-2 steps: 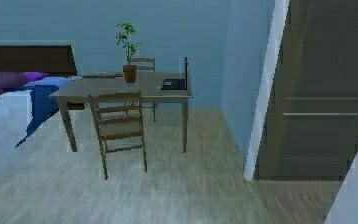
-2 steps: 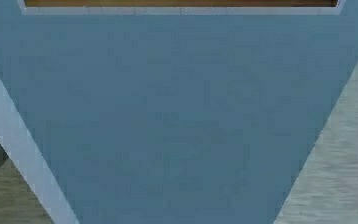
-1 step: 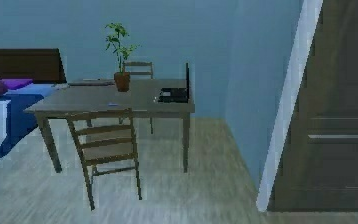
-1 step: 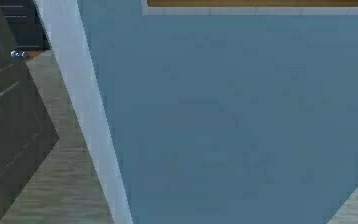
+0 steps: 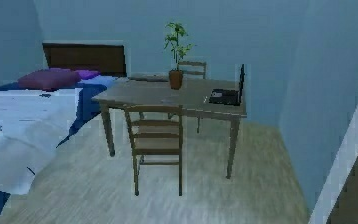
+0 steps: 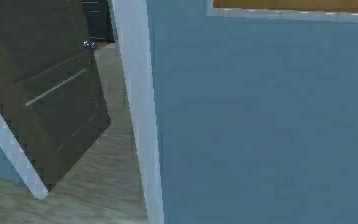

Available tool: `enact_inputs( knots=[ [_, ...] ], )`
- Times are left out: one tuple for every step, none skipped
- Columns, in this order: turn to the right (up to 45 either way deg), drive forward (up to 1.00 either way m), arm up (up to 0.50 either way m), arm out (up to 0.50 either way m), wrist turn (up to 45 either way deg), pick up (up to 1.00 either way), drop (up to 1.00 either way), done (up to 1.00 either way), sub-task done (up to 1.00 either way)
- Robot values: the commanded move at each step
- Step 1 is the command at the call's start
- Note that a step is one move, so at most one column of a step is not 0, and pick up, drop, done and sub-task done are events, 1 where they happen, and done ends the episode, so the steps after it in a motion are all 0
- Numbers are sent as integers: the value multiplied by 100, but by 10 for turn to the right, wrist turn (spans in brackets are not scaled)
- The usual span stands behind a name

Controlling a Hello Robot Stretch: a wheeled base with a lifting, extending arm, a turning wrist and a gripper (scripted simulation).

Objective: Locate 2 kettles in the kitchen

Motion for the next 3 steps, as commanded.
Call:
enact_inputs(
  knots=[
    [0,25,0,0,0,0,0,0,0],
    [450,0,0,0,0,0,0,0,0],
    [180,0,0,0,0,0,0,0,0]
  ],
)
